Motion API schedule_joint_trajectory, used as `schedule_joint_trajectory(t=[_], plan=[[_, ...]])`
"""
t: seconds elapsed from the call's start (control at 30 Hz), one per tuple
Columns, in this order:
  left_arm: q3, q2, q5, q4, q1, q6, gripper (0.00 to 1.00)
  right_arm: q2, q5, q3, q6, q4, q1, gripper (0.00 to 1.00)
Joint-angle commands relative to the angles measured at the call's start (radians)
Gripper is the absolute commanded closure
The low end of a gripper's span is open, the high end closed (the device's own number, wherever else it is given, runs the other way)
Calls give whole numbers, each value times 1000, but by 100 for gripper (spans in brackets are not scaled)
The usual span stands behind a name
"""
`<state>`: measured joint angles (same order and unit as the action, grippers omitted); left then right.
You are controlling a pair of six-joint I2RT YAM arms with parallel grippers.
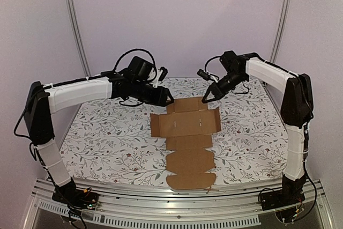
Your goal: Fold the paper box
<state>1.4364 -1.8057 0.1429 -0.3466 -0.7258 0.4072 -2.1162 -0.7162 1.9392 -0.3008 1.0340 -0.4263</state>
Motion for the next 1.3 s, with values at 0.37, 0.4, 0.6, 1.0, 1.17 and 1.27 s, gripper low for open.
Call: schedule_joint_trajectory(t=[0.37,0.4,0.6,1.0,1.17,1.27], plan=[[488,-124,172,-551,26,-628,30,-20,-124,186,-234,249,-89,100],[506,-144,191,-568,26,-639,31,-18,-126,185,-230,251,-92,100],[526,-196,272,-577,23,-658,35,3,-122,186,-235,267,-102,100],[556,-276,355,-611,23,-645,73,9,-120,185,-225,259,-105,100],[547,-292,383,-622,25,-632,82,15,-111,184,-207,240,-105,100],[538,-294,404,-619,27,-612,90,22,-92,180,-189,221,-106,96]])
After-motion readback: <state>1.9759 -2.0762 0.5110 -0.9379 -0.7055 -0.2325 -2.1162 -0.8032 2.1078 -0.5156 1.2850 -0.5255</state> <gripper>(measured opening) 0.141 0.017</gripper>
